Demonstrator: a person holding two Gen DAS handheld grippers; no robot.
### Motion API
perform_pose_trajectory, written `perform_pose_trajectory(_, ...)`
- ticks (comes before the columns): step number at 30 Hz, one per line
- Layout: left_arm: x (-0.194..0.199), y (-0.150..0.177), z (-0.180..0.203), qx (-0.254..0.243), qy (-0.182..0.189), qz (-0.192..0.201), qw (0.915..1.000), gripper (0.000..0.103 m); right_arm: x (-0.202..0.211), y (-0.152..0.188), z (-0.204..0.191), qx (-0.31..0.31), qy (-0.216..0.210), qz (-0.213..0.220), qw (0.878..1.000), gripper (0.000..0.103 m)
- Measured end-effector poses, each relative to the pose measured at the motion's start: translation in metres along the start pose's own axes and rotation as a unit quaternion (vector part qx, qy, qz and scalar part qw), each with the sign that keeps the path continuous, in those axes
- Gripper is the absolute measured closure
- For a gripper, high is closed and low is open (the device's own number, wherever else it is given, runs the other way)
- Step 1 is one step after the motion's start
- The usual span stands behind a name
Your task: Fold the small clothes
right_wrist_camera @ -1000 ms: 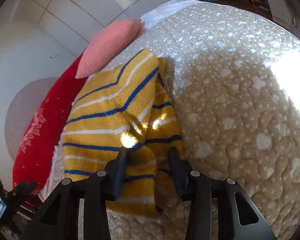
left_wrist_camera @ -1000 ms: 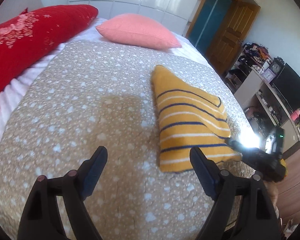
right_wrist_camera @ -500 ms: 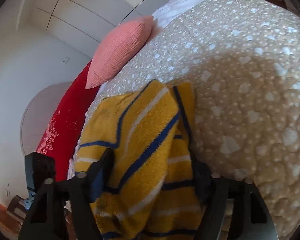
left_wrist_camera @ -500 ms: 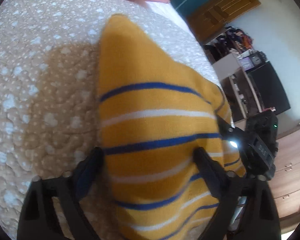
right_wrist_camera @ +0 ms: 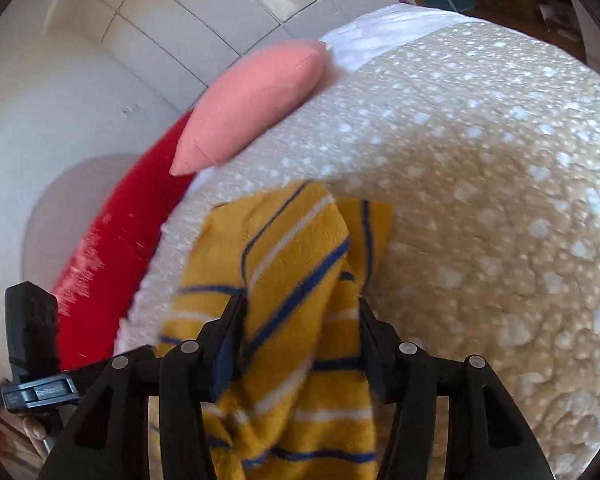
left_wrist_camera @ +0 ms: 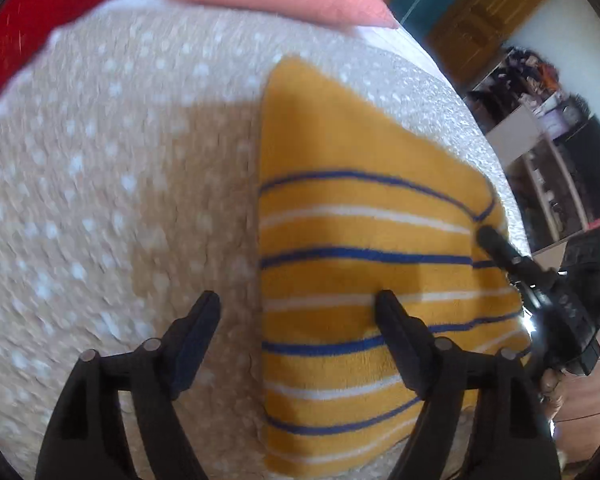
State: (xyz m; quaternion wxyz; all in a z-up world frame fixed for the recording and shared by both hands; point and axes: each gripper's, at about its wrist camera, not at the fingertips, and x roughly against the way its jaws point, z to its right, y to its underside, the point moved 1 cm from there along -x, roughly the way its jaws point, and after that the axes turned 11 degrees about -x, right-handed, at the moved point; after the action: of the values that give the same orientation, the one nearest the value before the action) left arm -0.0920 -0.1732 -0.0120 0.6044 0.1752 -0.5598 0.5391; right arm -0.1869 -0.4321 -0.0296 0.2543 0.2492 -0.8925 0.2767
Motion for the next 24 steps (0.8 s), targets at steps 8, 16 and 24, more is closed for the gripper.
perform_pose_trajectory(8,0.058,0.043,0.001,0.022,-0.023,0.092,0.9952,0.018,0.078,0.015,-0.063,0.078,-0.067,0.063,0.993,0.045)
perform_pose_trajectory(16,0.176,0.120,0.030,-0.025,-0.203,0.242,0.9486,0.008,0.023,0.048,0.000,-0.017,0.050,-0.020,0.998,0.040)
perform_pose_trajectory(24,0.280,0.182,0.055,-0.019,-0.316,0.408,0.8566,0.000,0.116,0.100,-0.030,0.031,0.017,0.051,0.998,0.028)
